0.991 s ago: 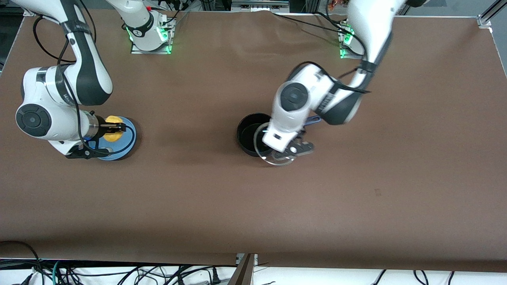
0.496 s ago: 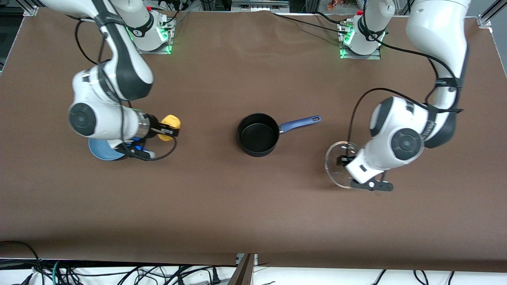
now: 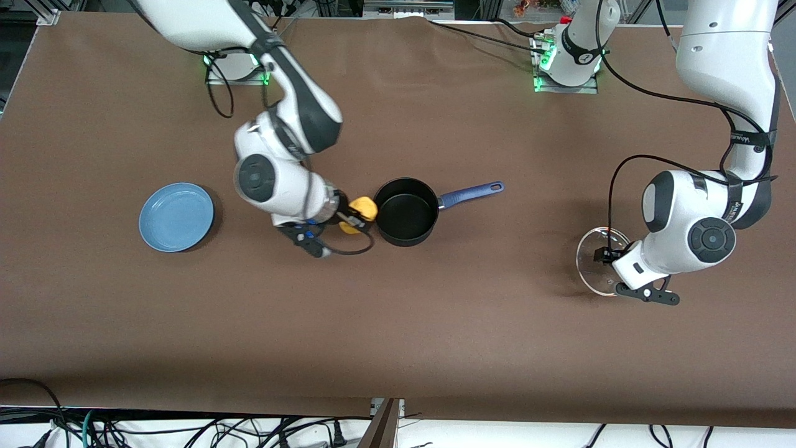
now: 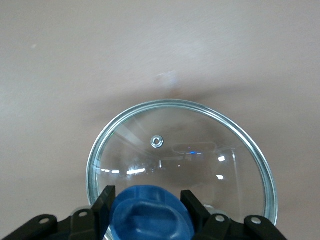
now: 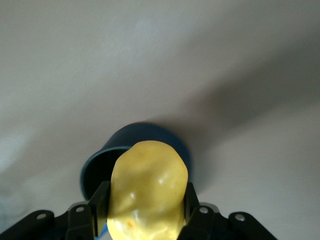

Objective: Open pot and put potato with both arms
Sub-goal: 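Set the lid down with the left gripper while the right gripper carries the potato, then open the right gripper to drop the potato into the saucepan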

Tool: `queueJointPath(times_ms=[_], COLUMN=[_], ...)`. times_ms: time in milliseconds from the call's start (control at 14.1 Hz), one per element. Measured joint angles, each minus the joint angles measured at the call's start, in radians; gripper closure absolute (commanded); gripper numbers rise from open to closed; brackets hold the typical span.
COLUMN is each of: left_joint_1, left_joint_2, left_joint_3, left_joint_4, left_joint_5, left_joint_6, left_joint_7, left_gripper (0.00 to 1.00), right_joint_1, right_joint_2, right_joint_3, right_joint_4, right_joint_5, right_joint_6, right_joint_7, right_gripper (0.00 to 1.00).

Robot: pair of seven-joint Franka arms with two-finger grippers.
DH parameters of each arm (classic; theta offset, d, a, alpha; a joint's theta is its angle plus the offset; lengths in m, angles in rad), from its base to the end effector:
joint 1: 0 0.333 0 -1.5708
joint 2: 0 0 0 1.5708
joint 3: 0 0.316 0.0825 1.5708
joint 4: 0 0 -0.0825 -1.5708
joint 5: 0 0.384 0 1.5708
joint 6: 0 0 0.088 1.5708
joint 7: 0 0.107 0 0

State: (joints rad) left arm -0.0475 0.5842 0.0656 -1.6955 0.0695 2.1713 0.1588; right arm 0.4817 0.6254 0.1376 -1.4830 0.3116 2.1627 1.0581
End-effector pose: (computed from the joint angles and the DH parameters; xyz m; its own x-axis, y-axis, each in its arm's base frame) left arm 0.6643 0.0105 0.2487 0.9751 -0.1851 -0.1223 -0.1946 -0.9784 -0.0704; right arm 0.5883 0.4130 0.3190 0.7874 -0.5464 -0.2853 -0.6047 -0.7746 -0.1856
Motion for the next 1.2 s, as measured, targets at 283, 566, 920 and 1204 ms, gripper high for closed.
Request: queueJointPath(times_ms=[283, 566, 920, 1204], left_joint_1=[0.003, 0.008, 0.009, 0.008], left_joint_2=[0.0, 0.0, -0.03, -0.12], left_joint_3=[0.03, 0.036, 0.035, 0.019], left_joint_4=[-0.129, -0.163, -0.124, 0.002], left_joint_5=[0.0, 0.0, -0.076, -0.118], left_joint_6=[0.194, 0.239, 0.128, -0.152], left_joint_7=[0.002, 0.002, 0.001, 0.001], left_gripper=[0.29, 0.0, 0.0, 0.0], right_joint_1=[0.097, 0.131, 0.144, 0.15], right_joint_2=[0.091, 0.155, 0.183, 0.18], right_joint_3=[-0.001, -0.002, -0.004, -0.004], right_joint_4=[0.006, 0.007, 0.008, 0.031], right_joint_5=[0.0, 0.0, -0.01, -0.057], right_joint_6=[0.149, 0.202, 0.207, 0.207], right_joint_7=[0.117, 0.126, 0.126, 0.126], right_gripper=[0.62, 0.6, 0.0, 0.0])
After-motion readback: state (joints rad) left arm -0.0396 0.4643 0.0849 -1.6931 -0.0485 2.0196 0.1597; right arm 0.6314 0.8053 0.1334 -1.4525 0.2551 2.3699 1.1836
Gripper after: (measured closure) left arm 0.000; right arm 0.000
